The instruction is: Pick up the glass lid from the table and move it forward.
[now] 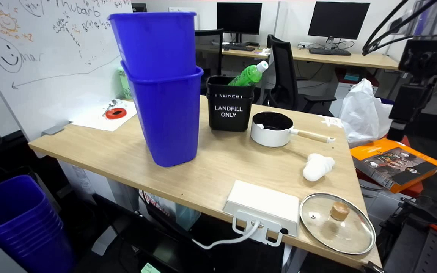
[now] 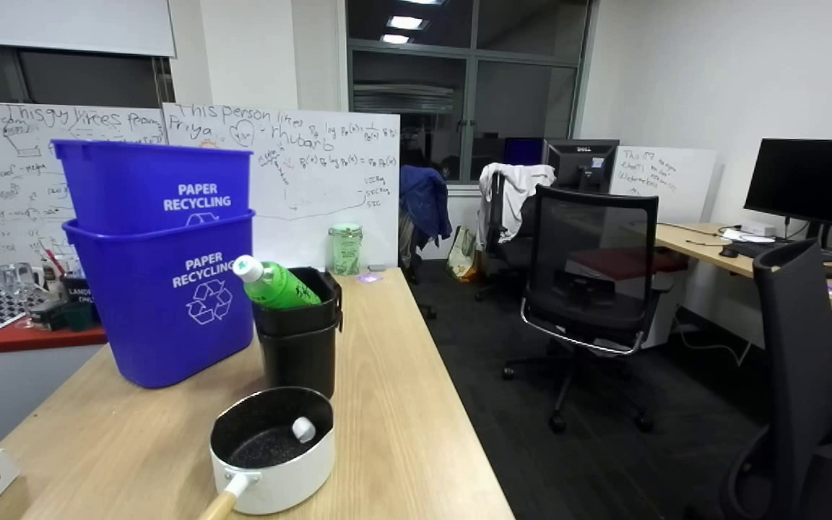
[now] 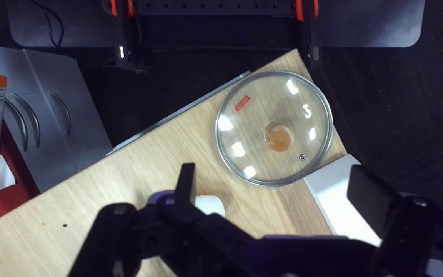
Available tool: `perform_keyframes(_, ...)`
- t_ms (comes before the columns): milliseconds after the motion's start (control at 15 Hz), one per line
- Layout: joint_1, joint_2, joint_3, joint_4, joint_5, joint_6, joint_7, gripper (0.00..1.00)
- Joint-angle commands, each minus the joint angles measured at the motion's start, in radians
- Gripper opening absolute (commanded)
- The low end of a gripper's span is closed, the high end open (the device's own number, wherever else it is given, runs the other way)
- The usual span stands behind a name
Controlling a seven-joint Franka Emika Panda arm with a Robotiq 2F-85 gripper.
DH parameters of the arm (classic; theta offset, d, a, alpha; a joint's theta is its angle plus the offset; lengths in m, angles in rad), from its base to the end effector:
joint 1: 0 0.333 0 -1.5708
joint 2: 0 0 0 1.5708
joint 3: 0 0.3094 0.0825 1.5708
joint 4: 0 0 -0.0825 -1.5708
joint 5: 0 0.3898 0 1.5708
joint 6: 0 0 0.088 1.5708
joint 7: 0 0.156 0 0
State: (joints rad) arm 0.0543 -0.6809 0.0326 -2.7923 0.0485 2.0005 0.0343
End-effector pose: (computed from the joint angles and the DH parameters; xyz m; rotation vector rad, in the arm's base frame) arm 0.3149 0.0302 0.3306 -3.1204 -0.0336 0.1749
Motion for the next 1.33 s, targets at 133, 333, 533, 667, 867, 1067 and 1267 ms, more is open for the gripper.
perform_keyframes(133, 0.06, 0.111, 0.027, 0.001, 0.127, 0.136, 0.051, 1.0)
perform_keyframes(333, 0.09, 0.165, 0.042, 0.001, 0.177, 0.189, 0.051, 1.0)
perform_keyframes(533, 0.11, 0.225, 0.061, 0.001, 0.182, 0.251, 0.038, 1.0)
perform_keyframes(667, 0.107, 0.208, 0.062, 0.002, 0.166, 0.224, 0.043, 1.0)
perform_keyframes(867, 0.108, 0.218, 0.065, 0.006, 0.166, 0.23, 0.043, 1.0)
perform_keyframes(1067, 0.108, 0.212, 0.064, 0.006, 0.166, 0.229, 0.043, 1.0)
perform_keyframes(1267, 0.103, 0.215, 0.071, 0.006, 0.152, 0.234, 0.052, 1.0)
